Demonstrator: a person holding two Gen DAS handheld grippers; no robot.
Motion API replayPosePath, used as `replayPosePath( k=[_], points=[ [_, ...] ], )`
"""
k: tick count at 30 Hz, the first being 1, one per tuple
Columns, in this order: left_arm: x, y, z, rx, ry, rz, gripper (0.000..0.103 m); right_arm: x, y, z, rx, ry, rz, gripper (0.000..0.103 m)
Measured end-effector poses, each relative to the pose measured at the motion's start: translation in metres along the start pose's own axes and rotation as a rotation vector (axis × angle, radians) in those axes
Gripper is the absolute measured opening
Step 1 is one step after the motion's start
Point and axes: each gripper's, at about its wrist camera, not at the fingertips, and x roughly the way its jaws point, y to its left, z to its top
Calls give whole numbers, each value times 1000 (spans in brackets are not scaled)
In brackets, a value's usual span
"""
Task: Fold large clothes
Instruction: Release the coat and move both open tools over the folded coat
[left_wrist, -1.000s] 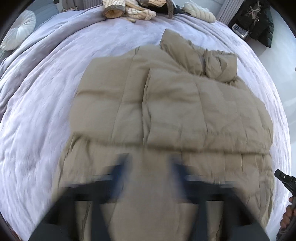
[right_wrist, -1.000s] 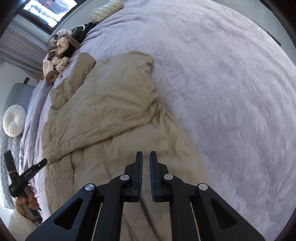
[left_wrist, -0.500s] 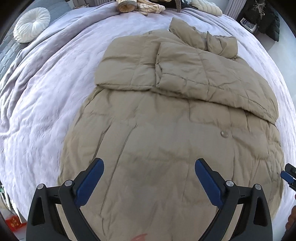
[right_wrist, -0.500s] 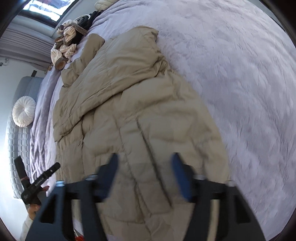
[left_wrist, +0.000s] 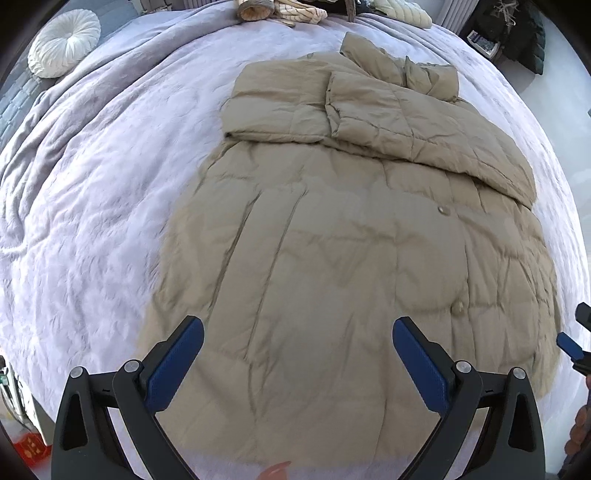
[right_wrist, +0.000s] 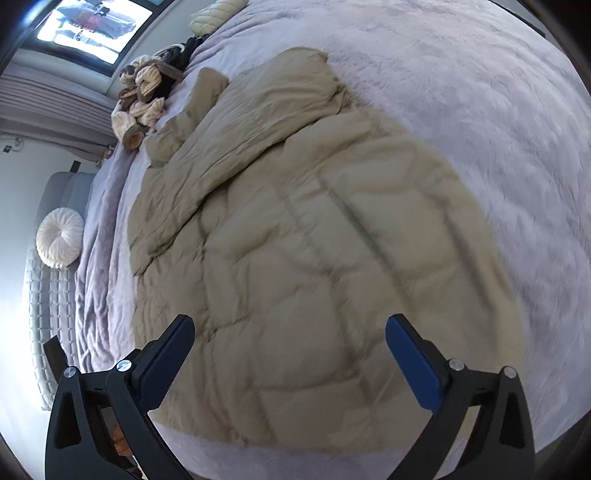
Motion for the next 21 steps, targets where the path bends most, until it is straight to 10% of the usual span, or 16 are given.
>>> replayPosePath(
  k=[12,21],
  points=[
    [-23,74,-57,-101,87,29,102,-6,-1,-61,141,115,38,103],
    [-11,124,-114,-321,207,-193,102,-22,-40,-82,272,95,33,103]
  ],
)
